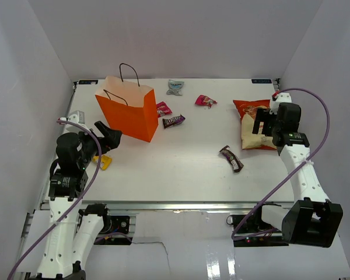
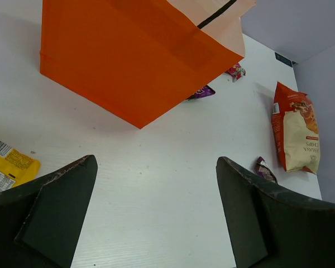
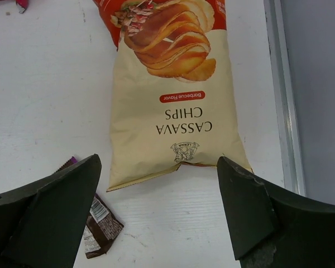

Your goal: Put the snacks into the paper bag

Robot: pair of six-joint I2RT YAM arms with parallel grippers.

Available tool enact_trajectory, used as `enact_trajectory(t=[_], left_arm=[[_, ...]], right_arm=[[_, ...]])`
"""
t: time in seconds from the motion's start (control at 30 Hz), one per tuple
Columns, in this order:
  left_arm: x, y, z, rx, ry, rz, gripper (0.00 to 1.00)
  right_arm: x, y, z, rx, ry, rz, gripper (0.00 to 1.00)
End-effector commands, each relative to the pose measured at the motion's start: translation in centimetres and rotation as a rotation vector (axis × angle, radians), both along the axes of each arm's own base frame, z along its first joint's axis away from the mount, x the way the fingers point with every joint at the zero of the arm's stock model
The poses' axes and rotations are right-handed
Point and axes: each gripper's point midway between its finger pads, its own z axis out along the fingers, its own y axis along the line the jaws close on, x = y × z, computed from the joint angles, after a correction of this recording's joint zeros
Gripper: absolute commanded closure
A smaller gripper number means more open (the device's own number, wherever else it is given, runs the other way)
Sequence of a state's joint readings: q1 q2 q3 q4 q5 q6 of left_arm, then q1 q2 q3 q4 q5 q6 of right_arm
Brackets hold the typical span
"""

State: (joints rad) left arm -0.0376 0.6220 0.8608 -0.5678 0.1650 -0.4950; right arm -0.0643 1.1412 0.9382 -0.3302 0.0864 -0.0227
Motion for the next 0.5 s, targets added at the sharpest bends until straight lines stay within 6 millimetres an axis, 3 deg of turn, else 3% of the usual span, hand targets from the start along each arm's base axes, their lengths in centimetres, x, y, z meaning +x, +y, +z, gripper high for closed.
enact_trajectory(t=[0.0,0.1,0.17,0.23,0.33,0.47], left_arm=[[0.1,-0.2,0.5,-0.008,-0.009,-0.012,0.02],[0.0,-0.5,0.1,-0.019,-0.004,-0.02,0.02],[-0.1,-0.5,0.2,-0.027,-0.007,-0.023,0.02],[-0.2,-0.7,0.2,-0.032,-0.008,-0.031,0.02],[-0.4,-0.9,0.2,-0.033,-0.011,-0.042,0.02],[-0.8,-1.4,0.0,-0.045,0.0,-0.072,0.02]], right_arm=[[0.1,0.9,1.9,-0.043,-0.049,0.114,0.1],[-0.5,3.0,1.8,-0.105,-0.046,0.342,0.1],[-1.5,5.5,1.8,-0.182,-0.058,0.62,0.1],[-3.7,7.5,0.3,-0.242,-0.036,0.884,0.1],[-5.5,8.1,-1.0,-0.29,0.004,1.035,0.1],[-5.9,7.0,-2.7,-0.549,0.015,1.262,0.08]])
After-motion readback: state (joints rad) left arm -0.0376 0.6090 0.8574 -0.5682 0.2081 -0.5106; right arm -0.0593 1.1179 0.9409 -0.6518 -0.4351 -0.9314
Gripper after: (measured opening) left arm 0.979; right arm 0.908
